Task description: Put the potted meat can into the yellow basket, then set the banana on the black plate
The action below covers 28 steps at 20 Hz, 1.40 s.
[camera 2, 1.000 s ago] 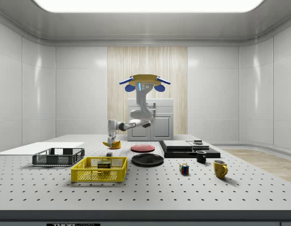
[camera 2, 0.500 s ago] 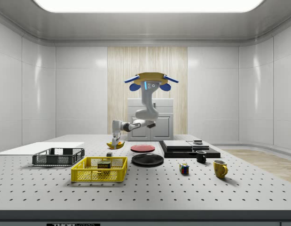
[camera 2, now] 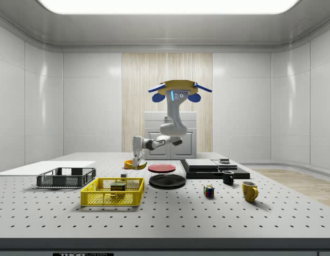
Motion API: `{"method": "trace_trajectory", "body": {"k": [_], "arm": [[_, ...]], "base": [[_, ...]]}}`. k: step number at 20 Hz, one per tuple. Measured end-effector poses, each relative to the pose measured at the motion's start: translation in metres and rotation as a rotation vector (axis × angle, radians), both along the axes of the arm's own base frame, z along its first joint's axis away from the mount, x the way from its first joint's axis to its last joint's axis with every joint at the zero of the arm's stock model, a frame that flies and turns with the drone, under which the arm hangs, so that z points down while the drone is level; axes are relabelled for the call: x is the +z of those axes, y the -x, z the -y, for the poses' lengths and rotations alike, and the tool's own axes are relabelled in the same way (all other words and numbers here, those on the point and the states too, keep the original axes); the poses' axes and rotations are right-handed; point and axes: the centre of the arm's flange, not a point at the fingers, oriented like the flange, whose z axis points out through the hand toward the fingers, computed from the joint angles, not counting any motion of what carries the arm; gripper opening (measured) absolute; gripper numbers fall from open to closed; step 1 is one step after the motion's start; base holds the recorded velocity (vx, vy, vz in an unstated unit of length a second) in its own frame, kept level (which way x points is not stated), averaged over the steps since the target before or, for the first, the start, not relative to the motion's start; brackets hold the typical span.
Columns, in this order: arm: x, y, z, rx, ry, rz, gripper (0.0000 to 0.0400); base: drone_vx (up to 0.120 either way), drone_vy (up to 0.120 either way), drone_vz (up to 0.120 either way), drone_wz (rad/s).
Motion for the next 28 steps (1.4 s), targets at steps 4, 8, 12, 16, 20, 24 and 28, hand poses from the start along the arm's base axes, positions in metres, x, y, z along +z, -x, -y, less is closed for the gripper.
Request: {"method": "trace_trajectory", "body": {"k": [4,8,12,16,20,24,28], "arm": [[0.0000,0.0000,0.0000,0.000,0.000,0.000,0.0200],[0.0000,0.0000,0.0000,0.000,0.000,0.000,0.0200],[0.0000,0.0000,0.0000,0.000,0.000,0.000,0.0200],[0.0000,0.0000,0.0000,0.000,0.000,0.000,0.0200],[0.0000,0.0000,0.0000,0.000,0.000,0.000,0.0200],[0.0000,0.0000,0.0000,0.000,0.000,0.000,0.0200],[0.0000,0.0000,0.0000,0.000,0.000,0.000,0.0200]], "base": [[-0.120,0.000,0.000,0.000],[-0.120,0.000,0.000,0.000],[-0.120,0.000,0.000,0.000],[-0.120,0.000,0.000,0.000],[-0.120,0.000,0.000,0.000],[-0.120,0.000,-0.050,0.000],[-0.120,0.000,-0.080,0.000]]}}
